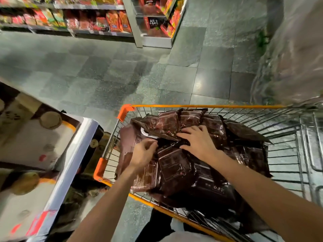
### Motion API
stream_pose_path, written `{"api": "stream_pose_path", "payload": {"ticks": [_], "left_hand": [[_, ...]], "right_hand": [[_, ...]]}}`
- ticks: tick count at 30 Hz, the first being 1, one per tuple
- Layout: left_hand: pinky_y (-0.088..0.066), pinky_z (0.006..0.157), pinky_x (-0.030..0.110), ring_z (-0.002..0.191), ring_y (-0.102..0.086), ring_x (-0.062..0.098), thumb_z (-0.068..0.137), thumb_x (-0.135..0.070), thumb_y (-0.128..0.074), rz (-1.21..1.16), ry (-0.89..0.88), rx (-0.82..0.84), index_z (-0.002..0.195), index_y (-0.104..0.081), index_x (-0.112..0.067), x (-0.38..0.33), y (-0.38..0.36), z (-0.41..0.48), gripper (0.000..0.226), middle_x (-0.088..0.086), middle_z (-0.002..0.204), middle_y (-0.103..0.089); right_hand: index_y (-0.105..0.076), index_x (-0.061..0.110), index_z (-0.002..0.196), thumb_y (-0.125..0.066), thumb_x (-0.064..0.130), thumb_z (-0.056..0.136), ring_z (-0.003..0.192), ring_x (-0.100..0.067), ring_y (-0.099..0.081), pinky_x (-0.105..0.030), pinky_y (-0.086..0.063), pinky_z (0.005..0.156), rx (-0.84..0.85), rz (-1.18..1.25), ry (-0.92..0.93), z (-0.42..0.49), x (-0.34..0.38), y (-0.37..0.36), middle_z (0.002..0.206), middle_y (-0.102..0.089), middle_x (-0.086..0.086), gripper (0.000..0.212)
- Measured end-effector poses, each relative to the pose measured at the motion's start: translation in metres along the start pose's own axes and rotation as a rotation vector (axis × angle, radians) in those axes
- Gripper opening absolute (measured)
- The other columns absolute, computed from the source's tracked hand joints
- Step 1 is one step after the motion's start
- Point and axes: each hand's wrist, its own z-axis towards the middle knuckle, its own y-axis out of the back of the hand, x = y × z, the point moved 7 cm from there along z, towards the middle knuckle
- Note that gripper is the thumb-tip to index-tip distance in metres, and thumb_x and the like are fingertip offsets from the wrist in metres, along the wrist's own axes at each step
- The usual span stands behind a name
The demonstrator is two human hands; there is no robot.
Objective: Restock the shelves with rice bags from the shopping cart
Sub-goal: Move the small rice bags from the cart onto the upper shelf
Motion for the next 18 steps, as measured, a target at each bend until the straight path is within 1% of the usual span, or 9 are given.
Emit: {"api": "stream_pose_path", "payload": {"ticks": [1, 2, 5, 7, 10, 13, 15, 18], "left_hand": [[-0.050, 0.065, 0.025, 0.075, -0.062, 0.010, 0.097, -0.022, -0.061, 0.004, 0.003, 0.033, 0.096, -0.066, -0.027, 0.001, -0.001, 0.005, 0.007, 0.000, 0.096, -0.072], [-0.050, 0.069, 0.026, 0.076, -0.062, 0.010, 0.097, -0.021, -0.062, 0.009, -0.001, 0.058, 0.094, -0.066, -0.028, 0.003, -0.003, 0.009, 0.009, -0.001, 0.094, -0.072], [-0.051, 0.076, 0.028, 0.077, -0.064, 0.008, 0.096, -0.018, -0.062, 0.030, -0.004, 0.147, 0.094, -0.066, -0.030, 0.006, -0.005, 0.019, 0.013, -0.005, 0.093, -0.073], [-0.052, 0.077, 0.027, 0.079, -0.065, 0.007, 0.096, -0.018, -0.062, 0.056, -0.019, 0.187, 0.095, -0.066, -0.030, 0.009, -0.003, 0.026, 0.013, -0.006, 0.093, -0.073], [-0.053, 0.074, 0.024, 0.082, -0.067, 0.008, 0.095, -0.018, -0.063, 0.057, -0.069, 0.214, 0.098, -0.067, -0.027, 0.005, 0.000, 0.031, 0.011, -0.006, 0.093, -0.073], [-0.051, 0.069, 0.018, 0.077, -0.067, 0.005, 0.094, -0.014, -0.064, 0.022, -0.101, 0.230, 0.097, -0.068, -0.027, 0.001, 0.002, 0.035, 0.013, -0.007, 0.090, -0.073], [-0.053, 0.069, 0.017, 0.077, -0.069, 0.005, 0.094, -0.015, -0.064, 0.027, -0.126, 0.249, 0.096, -0.067, -0.028, -0.002, 0.000, 0.035, 0.014, -0.008, 0.090, -0.073], [-0.052, 0.067, 0.014, 0.079, -0.068, 0.006, 0.095, -0.013, -0.063, 0.022, -0.134, 0.276, 0.100, -0.068, -0.023, -0.002, 0.000, 0.034, 0.012, -0.005, 0.093, -0.073]], "right_hand": [[-0.058, 0.033, 0.133, -0.063, 0.047, 0.089, 0.129, -0.024, -0.046, -0.044, -0.030, 0.104, 0.005, 0.002, 0.010, 0.003, 0.002, -0.001, 0.140, -0.054, 0.001, 0.047], [-0.061, 0.032, 0.131, -0.063, 0.046, 0.089, 0.127, -0.026, -0.049, -0.044, -0.033, 0.102, 0.011, 0.008, 0.019, 0.003, 0.002, -0.001, 0.138, -0.056, 0.000, 0.044], [-0.062, 0.031, 0.130, -0.061, 0.047, 0.090, 0.123, -0.028, -0.051, -0.043, -0.038, 0.098, 0.038, 0.000, 0.044, 0.008, 0.001, 0.002, 0.135, -0.058, -0.003, 0.043], [-0.064, 0.030, 0.128, -0.059, 0.047, 0.091, 0.121, -0.029, -0.053, -0.042, -0.042, 0.097, 0.063, 0.003, 0.062, 0.009, 0.002, 0.005, 0.134, -0.058, -0.003, 0.040], [-0.071, 0.028, 0.117, -0.063, 0.045, 0.090, 0.110, -0.030, -0.060, -0.044, -0.050, 0.089, 0.051, 0.032, 0.066, 0.008, 0.001, 0.007, 0.125, -0.063, -0.004, 0.033], [-0.073, 0.029, 0.115, -0.062, 0.045, 0.090, 0.109, -0.025, -0.058, -0.042, -0.050, 0.089, 0.048, 0.094, 0.031, 0.008, 0.001, 0.008, 0.122, -0.064, 0.000, 0.032], [-0.074, 0.031, 0.110, -0.060, 0.047, 0.090, 0.109, -0.019, -0.055, -0.039, -0.048, 0.089, 0.054, 0.169, -0.034, 0.010, -0.002, 0.012, 0.119, -0.064, 0.005, 0.030], [-0.077, 0.031, 0.102, -0.060, 0.045, 0.091, 0.103, -0.016, -0.055, -0.035, -0.047, 0.085, 0.065, 0.208, -0.084, 0.016, -0.006, 0.013, 0.110, -0.064, 0.008, 0.025]]}}
